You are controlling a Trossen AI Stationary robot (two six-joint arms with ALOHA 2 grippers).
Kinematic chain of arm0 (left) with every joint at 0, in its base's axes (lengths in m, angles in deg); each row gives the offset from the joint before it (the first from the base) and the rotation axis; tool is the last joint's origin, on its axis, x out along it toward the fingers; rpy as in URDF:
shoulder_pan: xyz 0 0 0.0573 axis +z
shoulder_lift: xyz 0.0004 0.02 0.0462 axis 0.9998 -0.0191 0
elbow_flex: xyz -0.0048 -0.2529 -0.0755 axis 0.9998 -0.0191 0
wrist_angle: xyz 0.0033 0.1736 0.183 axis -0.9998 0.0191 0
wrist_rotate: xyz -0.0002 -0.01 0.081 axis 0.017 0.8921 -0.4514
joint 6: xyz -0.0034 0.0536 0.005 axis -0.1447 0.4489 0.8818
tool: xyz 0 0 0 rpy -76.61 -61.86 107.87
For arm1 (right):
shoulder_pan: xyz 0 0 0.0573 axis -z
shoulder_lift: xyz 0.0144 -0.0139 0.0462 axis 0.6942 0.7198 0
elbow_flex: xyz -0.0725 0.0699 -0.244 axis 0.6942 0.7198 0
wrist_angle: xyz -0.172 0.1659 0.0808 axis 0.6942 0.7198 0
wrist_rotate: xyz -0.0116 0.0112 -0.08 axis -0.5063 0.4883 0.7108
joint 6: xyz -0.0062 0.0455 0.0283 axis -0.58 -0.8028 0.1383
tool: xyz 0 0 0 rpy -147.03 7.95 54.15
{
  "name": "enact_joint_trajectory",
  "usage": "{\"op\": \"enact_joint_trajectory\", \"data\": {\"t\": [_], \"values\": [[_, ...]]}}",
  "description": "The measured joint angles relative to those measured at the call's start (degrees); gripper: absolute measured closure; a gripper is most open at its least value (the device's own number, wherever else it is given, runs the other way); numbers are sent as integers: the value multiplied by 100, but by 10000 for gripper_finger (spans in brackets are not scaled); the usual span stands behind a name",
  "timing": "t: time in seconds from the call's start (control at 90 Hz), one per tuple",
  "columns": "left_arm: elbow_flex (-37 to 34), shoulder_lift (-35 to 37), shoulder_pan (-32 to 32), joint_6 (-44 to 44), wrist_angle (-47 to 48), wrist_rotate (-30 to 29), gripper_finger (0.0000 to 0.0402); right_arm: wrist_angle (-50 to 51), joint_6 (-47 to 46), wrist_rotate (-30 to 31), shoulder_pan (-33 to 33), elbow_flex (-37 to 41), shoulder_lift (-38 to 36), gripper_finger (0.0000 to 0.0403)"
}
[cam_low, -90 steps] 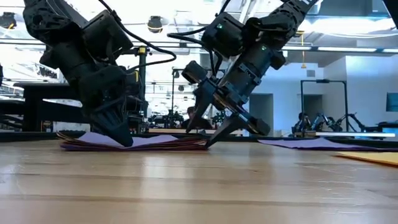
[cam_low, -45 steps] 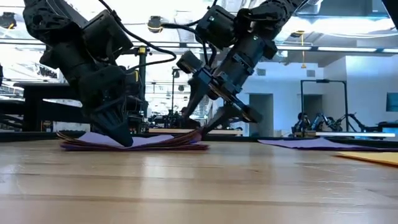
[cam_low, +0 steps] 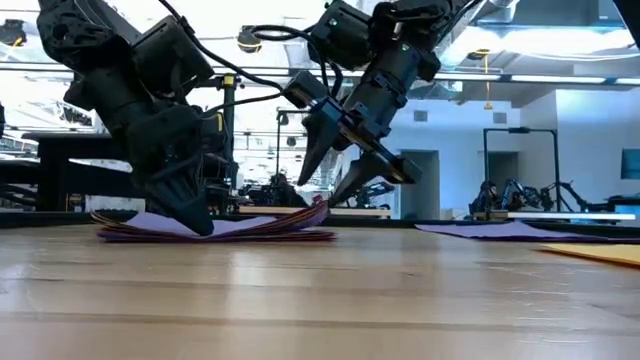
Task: Organize paper
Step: Stack the purple paper on the top right purple papers
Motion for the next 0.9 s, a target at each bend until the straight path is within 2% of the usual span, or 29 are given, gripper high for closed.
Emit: {"op": "enact_joint_trajectory", "data": {"t": [0.333,0.544,0.9], "values": [[0,0,-1,0,2,9,335,26,23,-39,26,-14,0,223],[0,0,0,0,2,11,335,26,-19,-563,61,-14,0,223],[0,0,0,-2,-1,13,335,258,39,-332,44,-14,4,223]]}}
